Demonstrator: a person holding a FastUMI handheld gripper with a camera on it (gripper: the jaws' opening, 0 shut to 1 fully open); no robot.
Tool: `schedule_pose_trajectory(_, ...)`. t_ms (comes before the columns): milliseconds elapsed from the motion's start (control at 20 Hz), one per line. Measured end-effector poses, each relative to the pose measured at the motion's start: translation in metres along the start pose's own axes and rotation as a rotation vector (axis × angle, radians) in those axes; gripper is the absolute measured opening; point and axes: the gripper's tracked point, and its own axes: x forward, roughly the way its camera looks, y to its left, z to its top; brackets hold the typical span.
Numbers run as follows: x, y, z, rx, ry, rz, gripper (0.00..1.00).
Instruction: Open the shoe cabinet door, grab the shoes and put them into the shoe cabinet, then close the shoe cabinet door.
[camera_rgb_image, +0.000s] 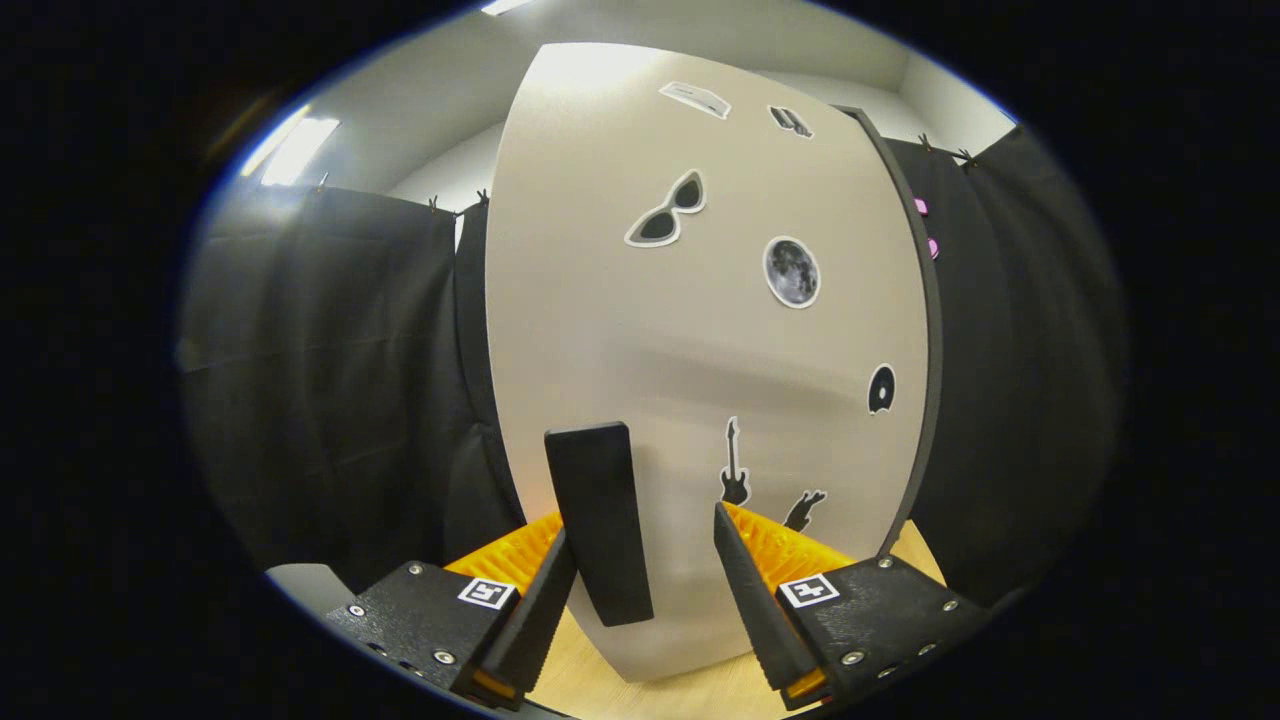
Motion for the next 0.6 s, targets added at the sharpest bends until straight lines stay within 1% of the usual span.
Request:
schedule_pose_trajectory(350, 0.040, 0.013, 0.001, -0.010, -0.001, 0.004, 0.81)
schedule_pose_trajectory(600, 0.064, 0.024, 0.005, -0.029, -0.025, 0.005, 0.81)
